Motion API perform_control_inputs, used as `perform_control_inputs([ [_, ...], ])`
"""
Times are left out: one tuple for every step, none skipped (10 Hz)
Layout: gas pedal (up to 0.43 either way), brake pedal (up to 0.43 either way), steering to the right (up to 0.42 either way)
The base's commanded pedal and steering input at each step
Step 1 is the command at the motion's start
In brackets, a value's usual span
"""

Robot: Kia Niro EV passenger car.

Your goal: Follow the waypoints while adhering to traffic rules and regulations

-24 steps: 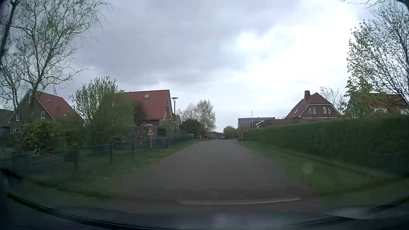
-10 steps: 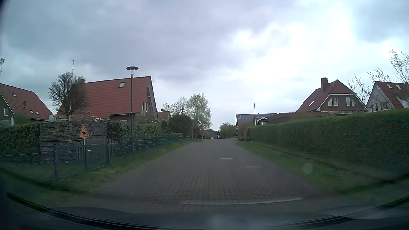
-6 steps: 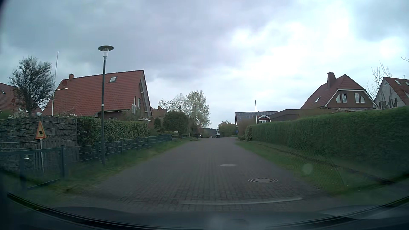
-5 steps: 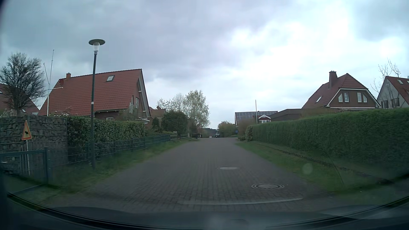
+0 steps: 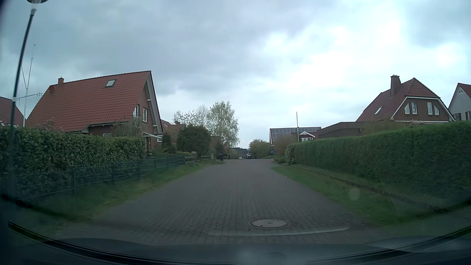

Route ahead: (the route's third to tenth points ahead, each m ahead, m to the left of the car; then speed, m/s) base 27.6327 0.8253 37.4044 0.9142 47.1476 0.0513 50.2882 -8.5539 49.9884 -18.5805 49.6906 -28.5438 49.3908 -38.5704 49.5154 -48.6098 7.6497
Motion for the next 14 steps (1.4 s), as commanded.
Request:
perform_control_inputs([
  [0.157, 0.000, 0.005],
  [0.157, 0.000, 0.005],
  [0.150, 0.000, 0.004],
  [0.150, 0.000, 0.004],
  [0.150, 0.000, 0.004],
  [0.150, 0.006, 0.004],
  [0.150, 0.000, 0.004],
  [0.150, 0.000, 0.004],
  [0.150, 0.000, 0.005],
  [0.150, 0.000, 0.004],
  [0.150, 0.000, 0.001],
  [0.150, 0.000, -0.001],
  [0.150, 0.000, -0.001],
  [0.150, 0.000, -0.001],
])
